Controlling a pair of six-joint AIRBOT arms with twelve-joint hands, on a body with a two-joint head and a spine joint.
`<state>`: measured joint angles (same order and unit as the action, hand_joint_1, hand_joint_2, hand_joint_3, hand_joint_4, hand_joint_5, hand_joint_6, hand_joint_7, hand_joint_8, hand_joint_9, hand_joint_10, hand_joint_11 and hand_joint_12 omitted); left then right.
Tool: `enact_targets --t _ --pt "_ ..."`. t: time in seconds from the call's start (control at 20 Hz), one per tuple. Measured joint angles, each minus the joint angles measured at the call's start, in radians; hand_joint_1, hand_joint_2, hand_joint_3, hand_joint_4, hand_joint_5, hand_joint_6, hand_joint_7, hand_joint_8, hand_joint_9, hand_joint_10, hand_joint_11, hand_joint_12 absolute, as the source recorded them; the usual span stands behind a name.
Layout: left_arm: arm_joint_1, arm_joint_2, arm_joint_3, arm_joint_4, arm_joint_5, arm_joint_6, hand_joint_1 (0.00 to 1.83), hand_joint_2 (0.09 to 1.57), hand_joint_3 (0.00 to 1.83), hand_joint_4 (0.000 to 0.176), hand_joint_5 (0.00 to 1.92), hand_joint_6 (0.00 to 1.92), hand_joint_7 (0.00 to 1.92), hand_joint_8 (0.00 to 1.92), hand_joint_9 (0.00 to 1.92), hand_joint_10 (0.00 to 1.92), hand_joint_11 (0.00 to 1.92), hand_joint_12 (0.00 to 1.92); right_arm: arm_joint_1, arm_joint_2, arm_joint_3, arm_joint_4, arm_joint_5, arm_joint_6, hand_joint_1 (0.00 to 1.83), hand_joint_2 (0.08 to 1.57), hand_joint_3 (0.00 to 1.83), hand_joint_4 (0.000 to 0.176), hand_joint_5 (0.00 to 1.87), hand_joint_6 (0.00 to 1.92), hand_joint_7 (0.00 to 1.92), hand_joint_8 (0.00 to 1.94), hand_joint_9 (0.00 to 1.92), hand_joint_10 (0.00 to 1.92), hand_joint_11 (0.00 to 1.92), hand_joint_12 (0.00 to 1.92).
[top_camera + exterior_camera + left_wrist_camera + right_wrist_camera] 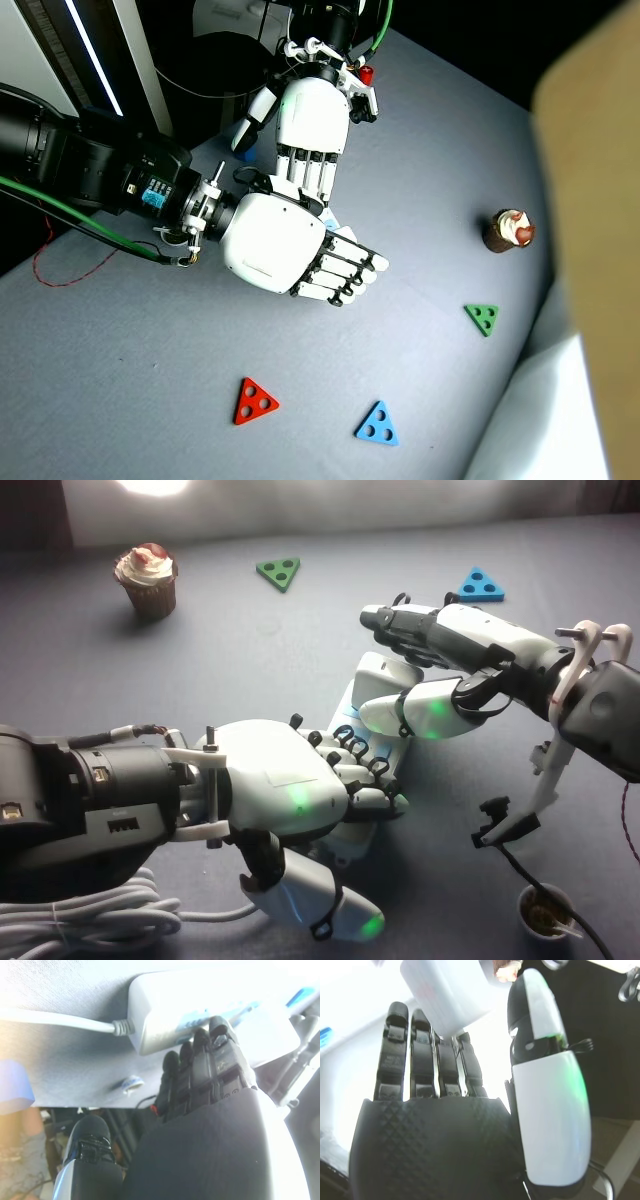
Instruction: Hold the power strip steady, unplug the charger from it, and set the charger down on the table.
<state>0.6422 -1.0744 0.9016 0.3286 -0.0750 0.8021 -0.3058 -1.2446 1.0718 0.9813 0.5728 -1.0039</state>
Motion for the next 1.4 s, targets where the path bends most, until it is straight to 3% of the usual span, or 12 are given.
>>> enact_targets --t 0.45,1.4 --pt "0.0 0.001 0.0 0.0 0.002 0.005 0.0 1.15 0.0 0.0 0.13 0.0 0.16 0.0 0.14 0.0 0.13 0.03 -0.043 -0.018 0.028 0.008 0.007 0.018 1.07 1.09 0.0 0.0 0.31 0.01 0.36 0.01 0.35 0.01 0.33 0.07" --pt "0.0 0.005 0.006 -0.008 0.003 0.006 0.0 1.15 0.0 0.0 0.14 0.0 0.16 0.0 0.14 0.0 0.14 0.03 -0.042 -0.054 0.068 0.002 0.014 0.124 1.05 1.13 0.01 0.0 0.32 0.01 0.37 0.01 0.38 0.01 0.37 0.07"
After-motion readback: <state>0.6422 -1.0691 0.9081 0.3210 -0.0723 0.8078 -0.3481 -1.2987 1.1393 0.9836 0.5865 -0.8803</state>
